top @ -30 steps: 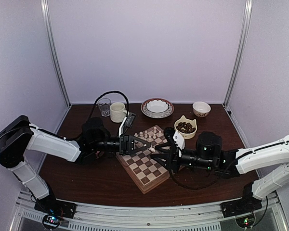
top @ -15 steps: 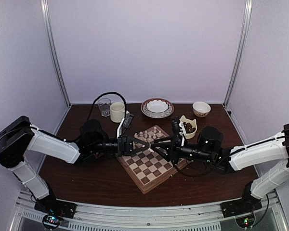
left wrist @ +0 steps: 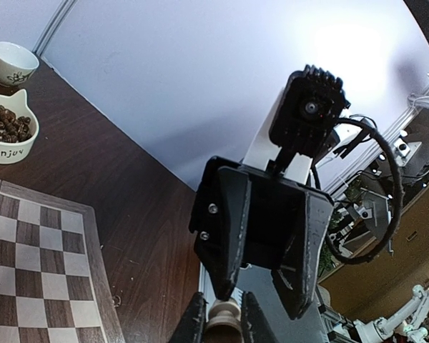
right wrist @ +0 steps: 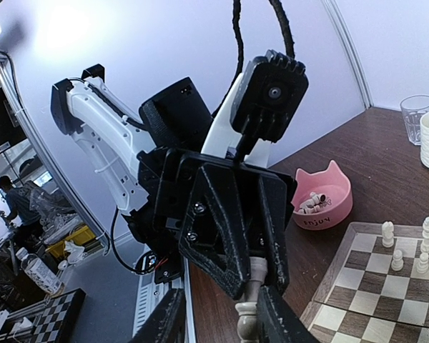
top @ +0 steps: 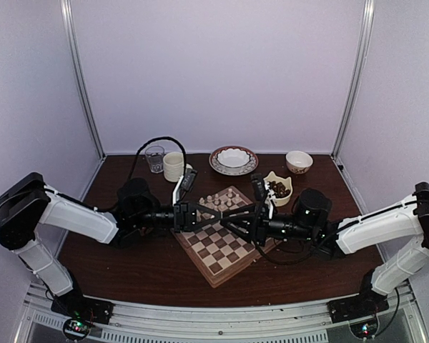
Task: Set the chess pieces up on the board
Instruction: Pass from the left arm to the right
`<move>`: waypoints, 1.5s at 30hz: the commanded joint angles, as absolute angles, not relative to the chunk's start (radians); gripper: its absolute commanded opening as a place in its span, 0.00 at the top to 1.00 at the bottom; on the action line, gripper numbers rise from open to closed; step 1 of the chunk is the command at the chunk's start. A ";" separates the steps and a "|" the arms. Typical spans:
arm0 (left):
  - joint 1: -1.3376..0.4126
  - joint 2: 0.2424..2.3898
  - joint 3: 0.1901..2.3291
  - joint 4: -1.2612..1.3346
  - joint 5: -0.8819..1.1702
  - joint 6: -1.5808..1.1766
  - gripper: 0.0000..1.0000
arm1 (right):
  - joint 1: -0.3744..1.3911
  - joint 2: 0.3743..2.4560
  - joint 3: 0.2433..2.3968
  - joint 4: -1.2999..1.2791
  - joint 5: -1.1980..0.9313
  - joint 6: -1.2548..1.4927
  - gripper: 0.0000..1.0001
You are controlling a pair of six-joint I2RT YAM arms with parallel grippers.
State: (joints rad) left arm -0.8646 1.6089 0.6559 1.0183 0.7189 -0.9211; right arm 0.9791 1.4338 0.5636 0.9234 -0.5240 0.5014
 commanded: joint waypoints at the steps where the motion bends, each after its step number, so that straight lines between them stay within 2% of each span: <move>1: -0.859 1.575 0.643 1.087 0.723 -0.903 0.92 | 0.976 1.463 0.579 0.941 -0.547 0.512 0.63; 10: -0.859 1.565 0.635 1.097 0.720 -0.900 0.92 | 0.976 1.489 0.584 0.930 -0.531 0.505 0.64; 17: -0.859 1.575 0.638 1.099 0.723 -0.901 0.92 | 0.976 1.487 0.576 0.966 -0.548 0.517 0.71; 29: -0.858 1.591 0.638 1.113 0.718 -0.903 0.92 | 0.976 1.489 0.566 1.015 -0.541 0.544 0.72; 37: -0.859 1.589 0.624 1.138 0.701 -0.904 0.91 | 0.976 1.484 0.558 1.029 -0.532 0.547 0.88; 42: -0.859 1.568 0.597 1.154 0.665 -0.884 0.84 | 0.976 1.477 0.554 1.028 -0.519 0.548 0.99; 45: -0.859 1.558 0.590 1.147 0.650 -0.870 0.78 | 0.976 1.466 0.553 1.013 -0.511 0.544 1.00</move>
State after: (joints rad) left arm -0.8696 1.5867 0.6125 1.1069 0.6918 -0.9085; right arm 0.9775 1.4860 0.5632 0.9806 -0.5262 0.5472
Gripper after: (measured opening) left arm 0.193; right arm 0.133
